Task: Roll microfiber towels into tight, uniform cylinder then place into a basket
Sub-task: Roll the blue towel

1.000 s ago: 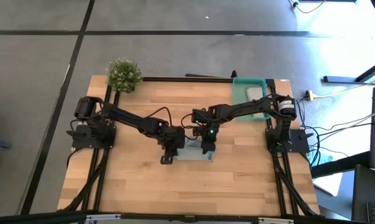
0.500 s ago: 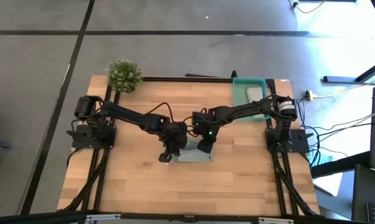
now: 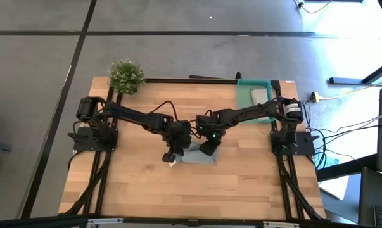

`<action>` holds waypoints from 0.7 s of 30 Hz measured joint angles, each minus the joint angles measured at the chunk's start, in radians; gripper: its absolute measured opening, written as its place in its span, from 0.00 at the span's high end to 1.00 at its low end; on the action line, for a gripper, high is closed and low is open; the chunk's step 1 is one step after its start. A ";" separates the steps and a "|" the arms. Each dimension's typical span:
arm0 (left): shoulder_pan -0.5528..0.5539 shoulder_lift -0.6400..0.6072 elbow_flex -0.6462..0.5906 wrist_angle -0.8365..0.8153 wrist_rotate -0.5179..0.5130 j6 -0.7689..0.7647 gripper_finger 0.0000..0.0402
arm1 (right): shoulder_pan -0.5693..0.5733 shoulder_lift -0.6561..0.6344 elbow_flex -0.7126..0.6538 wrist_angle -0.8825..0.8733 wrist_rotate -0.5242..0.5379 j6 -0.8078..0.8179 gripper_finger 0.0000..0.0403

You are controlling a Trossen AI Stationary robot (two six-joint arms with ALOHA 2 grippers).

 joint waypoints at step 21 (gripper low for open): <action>-0.028 0.002 0.001 0.056 -0.011 0.035 1.00 | 0.075 -0.012 -0.045 -0.038 0.072 0.047 0.97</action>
